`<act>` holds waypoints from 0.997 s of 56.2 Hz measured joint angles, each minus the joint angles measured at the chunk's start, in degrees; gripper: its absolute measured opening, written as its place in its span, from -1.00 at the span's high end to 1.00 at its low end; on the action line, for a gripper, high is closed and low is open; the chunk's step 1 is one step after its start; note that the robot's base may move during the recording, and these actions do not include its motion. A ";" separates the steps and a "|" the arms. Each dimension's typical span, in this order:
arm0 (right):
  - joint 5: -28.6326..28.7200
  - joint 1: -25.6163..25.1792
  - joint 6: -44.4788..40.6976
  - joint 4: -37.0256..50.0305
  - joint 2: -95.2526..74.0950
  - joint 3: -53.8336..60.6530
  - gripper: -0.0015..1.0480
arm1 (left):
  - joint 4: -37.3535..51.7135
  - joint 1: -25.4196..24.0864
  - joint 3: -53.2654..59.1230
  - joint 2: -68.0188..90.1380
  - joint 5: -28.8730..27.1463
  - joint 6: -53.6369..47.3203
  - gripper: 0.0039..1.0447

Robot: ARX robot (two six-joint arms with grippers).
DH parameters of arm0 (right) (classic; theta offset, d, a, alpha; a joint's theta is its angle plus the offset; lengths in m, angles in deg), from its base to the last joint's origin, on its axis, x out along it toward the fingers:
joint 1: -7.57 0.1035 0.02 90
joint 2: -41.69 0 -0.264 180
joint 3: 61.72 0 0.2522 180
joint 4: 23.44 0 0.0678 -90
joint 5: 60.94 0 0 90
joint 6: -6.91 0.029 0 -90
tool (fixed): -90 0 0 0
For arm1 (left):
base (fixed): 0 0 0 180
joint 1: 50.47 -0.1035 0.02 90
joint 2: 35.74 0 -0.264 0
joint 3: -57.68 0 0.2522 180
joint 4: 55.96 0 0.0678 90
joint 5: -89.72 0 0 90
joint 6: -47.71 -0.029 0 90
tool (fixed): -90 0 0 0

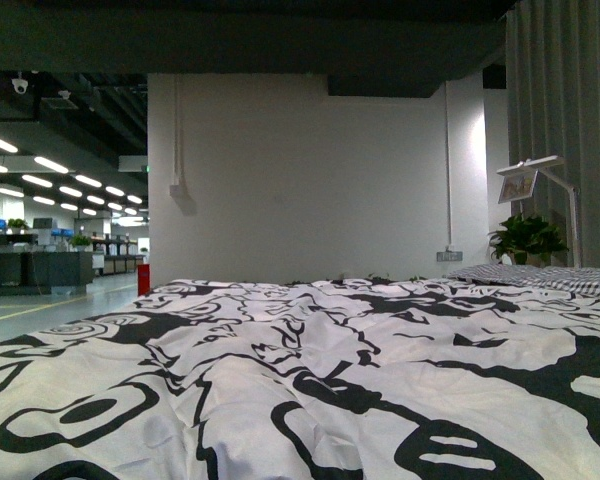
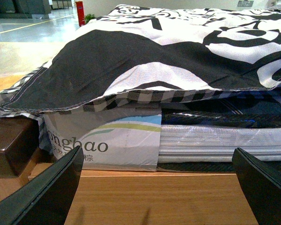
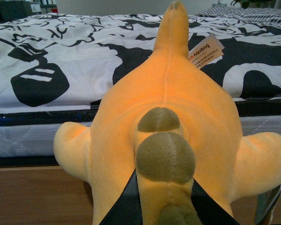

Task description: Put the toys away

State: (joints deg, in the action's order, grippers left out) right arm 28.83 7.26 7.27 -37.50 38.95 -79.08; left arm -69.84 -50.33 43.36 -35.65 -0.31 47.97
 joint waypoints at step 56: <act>0.02 0.07 0.00 0.33 2.54 2.80 0.82 | 0.00 0.00 0.00 0.00 0.00 0.00 -0.89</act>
State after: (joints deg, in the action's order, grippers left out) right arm 28.86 7.32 7.27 -37.17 41.48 -76.28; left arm -69.84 -50.33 43.36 -35.65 -0.31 47.97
